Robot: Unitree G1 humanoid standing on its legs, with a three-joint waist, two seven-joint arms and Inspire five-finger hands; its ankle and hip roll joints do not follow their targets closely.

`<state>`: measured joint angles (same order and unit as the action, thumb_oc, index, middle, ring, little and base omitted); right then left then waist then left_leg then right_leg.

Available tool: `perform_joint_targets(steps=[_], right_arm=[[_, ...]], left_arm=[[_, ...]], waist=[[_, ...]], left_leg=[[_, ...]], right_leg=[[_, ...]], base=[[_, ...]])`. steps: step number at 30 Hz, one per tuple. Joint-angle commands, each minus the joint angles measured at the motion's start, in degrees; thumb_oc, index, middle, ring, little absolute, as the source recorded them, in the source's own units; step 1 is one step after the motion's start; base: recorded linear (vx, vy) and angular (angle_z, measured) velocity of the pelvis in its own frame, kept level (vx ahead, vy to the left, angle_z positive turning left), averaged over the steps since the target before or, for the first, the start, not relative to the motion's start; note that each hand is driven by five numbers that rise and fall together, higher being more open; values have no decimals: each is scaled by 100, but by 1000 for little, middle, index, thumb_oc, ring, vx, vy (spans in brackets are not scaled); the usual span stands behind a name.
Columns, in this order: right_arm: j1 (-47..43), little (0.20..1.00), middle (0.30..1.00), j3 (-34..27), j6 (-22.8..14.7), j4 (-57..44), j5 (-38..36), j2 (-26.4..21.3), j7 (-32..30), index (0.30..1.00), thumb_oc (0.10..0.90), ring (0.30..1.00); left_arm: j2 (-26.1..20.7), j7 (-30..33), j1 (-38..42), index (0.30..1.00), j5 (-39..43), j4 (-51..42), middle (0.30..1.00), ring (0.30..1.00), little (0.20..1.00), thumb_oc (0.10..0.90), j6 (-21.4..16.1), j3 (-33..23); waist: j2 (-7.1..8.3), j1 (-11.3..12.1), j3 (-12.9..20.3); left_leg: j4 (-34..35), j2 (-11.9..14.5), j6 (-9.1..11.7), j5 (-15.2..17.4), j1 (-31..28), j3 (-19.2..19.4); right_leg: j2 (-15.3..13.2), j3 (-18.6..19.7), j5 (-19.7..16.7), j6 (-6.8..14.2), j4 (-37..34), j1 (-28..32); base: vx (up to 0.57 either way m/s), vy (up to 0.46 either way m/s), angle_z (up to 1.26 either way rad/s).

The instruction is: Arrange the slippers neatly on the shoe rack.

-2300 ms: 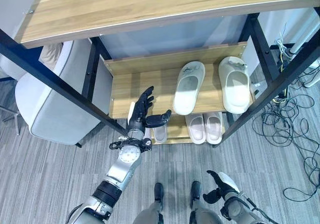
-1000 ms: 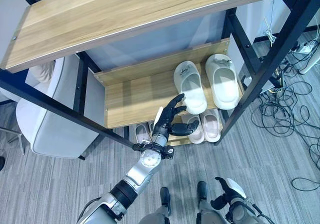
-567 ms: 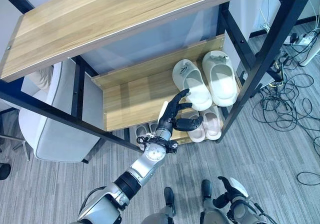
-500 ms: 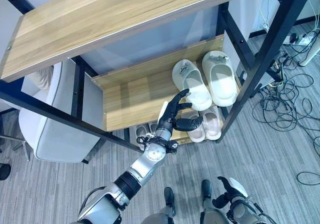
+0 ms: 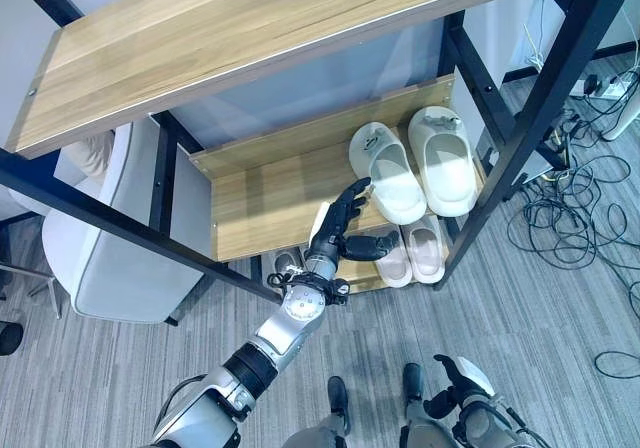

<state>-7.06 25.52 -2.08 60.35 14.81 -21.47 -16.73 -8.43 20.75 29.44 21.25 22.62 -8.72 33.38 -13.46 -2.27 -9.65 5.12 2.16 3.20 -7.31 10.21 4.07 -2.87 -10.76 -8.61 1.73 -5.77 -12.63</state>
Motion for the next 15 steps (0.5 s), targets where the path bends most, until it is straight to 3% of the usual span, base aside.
perform_joint_targets(steps=[1,15], right_arm=[[-16,900,900,103,-102,-60,69,98,-202,900,800,900],[-85,900,900,166,-3,6,18,120,-164,900,800,900]], left_arm=[[78,140,635,900,-250,72,900,900,900,800,-494,-425],[-103,203,1167,900,-185,915,900,900,900,800,-340,-530]], waist=[[163,-52,176],[222,-130,183]], left_leg=[[-12,16,330,141,-38,-144],[-12,21,311,161,20,-174]], right_leg=[[-309,-289,820,388,77,223],[-298,-267,822,371,116,149]], base=[[0,0,0],[7,3,0]])
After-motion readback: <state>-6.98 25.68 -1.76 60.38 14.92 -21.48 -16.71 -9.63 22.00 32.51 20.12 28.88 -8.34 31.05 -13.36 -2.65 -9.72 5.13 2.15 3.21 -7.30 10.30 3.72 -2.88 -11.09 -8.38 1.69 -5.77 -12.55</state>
